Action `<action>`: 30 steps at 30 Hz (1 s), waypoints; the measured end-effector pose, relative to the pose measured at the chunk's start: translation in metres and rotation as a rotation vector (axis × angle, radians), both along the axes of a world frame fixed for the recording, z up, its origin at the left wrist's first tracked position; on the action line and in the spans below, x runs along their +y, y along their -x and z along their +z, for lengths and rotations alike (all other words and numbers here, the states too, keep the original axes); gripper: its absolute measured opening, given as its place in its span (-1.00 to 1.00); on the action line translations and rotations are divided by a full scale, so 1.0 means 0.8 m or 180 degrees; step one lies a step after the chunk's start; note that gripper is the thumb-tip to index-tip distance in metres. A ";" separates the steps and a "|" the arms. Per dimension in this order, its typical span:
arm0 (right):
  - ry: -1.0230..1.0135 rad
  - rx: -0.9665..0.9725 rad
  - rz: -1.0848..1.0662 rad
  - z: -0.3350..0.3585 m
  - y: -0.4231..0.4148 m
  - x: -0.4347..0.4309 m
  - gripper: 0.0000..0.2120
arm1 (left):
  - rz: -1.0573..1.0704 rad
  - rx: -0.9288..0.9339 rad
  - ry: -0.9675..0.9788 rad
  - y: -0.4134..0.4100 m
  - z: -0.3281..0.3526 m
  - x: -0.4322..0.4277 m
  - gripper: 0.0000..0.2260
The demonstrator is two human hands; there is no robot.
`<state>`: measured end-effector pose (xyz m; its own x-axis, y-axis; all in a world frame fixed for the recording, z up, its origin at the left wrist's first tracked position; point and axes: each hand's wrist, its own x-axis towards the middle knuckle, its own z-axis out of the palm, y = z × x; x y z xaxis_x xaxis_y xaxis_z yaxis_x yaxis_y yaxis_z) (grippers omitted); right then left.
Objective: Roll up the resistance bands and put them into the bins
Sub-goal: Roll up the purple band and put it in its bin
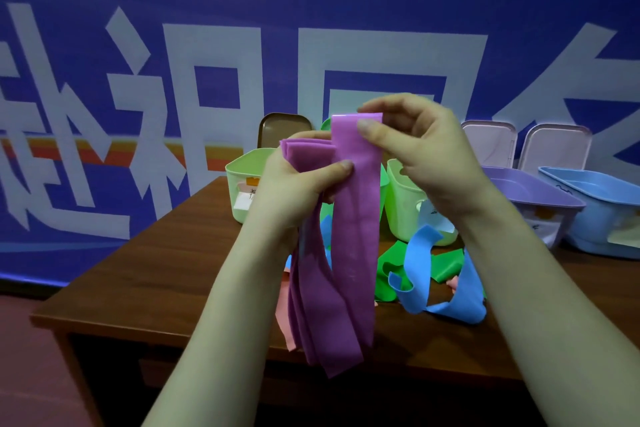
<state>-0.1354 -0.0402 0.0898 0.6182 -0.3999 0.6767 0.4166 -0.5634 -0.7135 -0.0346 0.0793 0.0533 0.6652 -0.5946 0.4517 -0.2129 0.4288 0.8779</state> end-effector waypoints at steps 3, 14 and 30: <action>0.0178 0.0178 -0.0118 0.009 0.001 -0.002 -0.88 | -0.0076 -0.0096 -0.0097 0.004 0.003 0.003 -0.71; 0.0638 0.0245 0.0068 0.045 0.048 0.002 -0.83 | -0.0009 0.0451 0.0335 -0.013 0.037 0.005 -0.76; 0.1219 0.0255 -0.0245 0.055 0.063 0.028 -0.87 | -0.0400 0.0017 -0.0195 0.039 0.065 0.004 -0.60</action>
<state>-0.1855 -0.0178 0.1337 0.6530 -0.1753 0.7368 0.3143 -0.8224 -0.4742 -0.0661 0.0821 0.1050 0.5861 -0.6996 0.4087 -0.1561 0.3975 0.9042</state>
